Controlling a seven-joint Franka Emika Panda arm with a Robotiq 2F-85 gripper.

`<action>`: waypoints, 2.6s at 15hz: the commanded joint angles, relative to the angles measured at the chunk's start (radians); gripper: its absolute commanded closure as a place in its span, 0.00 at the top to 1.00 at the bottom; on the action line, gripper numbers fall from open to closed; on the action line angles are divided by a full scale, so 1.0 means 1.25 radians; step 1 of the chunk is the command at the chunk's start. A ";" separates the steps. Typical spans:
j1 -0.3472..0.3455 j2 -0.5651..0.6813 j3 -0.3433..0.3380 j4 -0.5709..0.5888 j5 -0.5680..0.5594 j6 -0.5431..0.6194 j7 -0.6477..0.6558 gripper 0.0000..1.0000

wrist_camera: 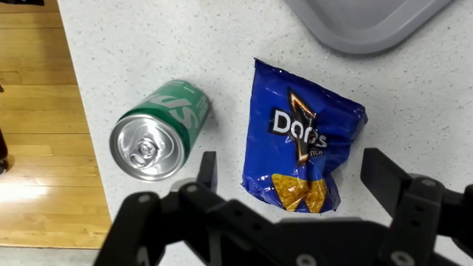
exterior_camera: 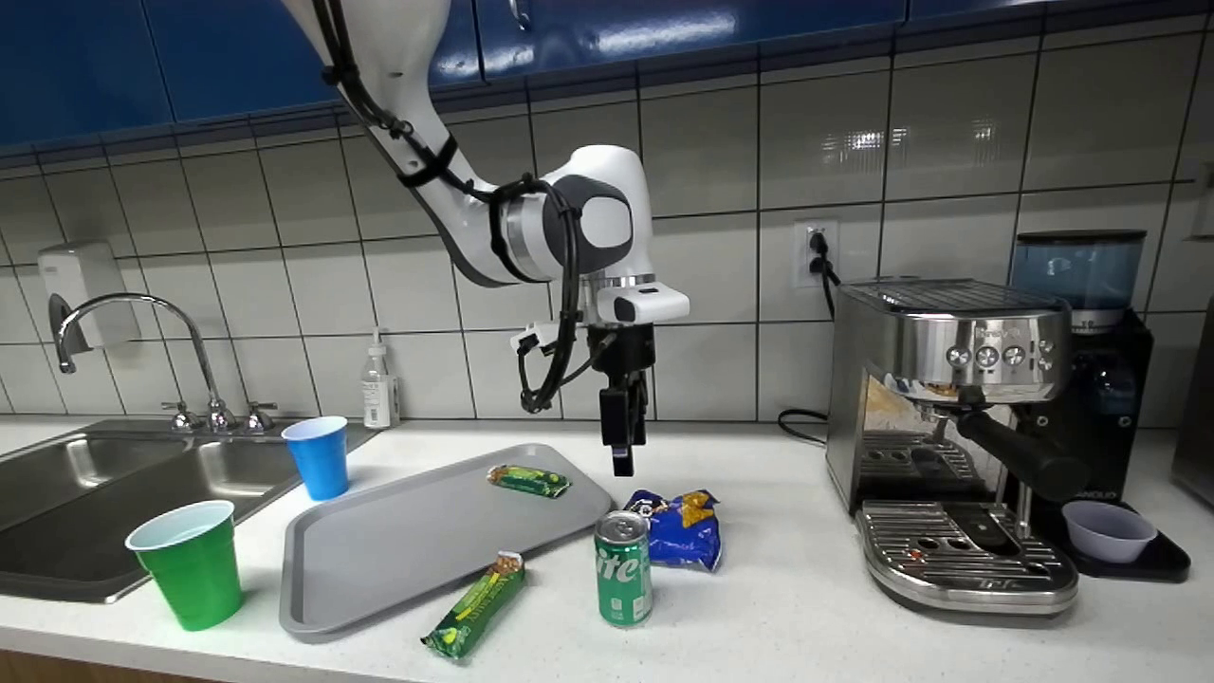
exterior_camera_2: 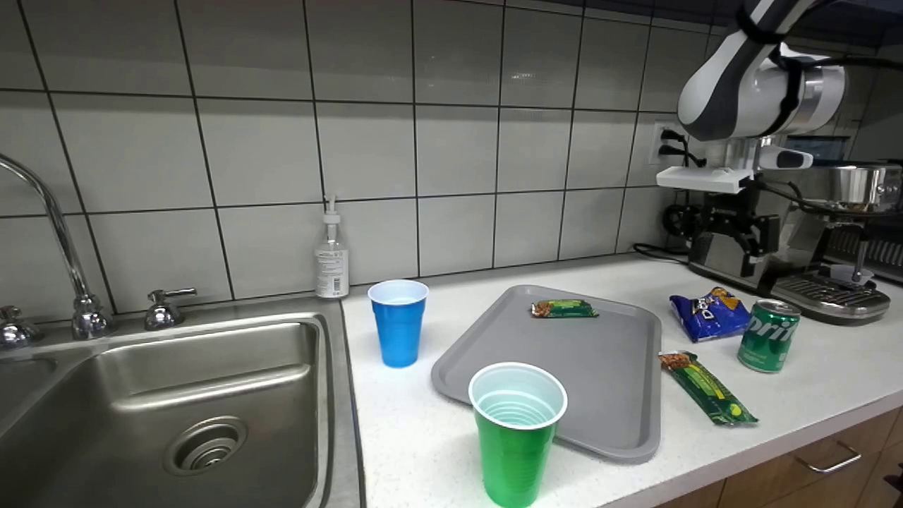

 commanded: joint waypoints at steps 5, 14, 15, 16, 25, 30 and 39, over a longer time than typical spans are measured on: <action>-0.013 -0.107 -0.007 -0.128 0.004 0.032 -0.117 1.00; -0.016 -0.138 -0.031 -0.175 -0.034 0.017 -0.217 1.00; -0.013 -0.138 -0.035 -0.183 -0.044 0.030 -0.210 1.00; -0.013 -0.138 -0.037 -0.189 -0.052 0.037 -0.210 1.00; 0.000 -0.116 -0.042 -0.222 -0.089 0.094 -0.171 1.00; 0.005 -0.101 -0.045 -0.230 -0.098 0.113 -0.158 1.00; 0.018 -0.064 -0.046 -0.224 -0.090 0.118 -0.157 1.00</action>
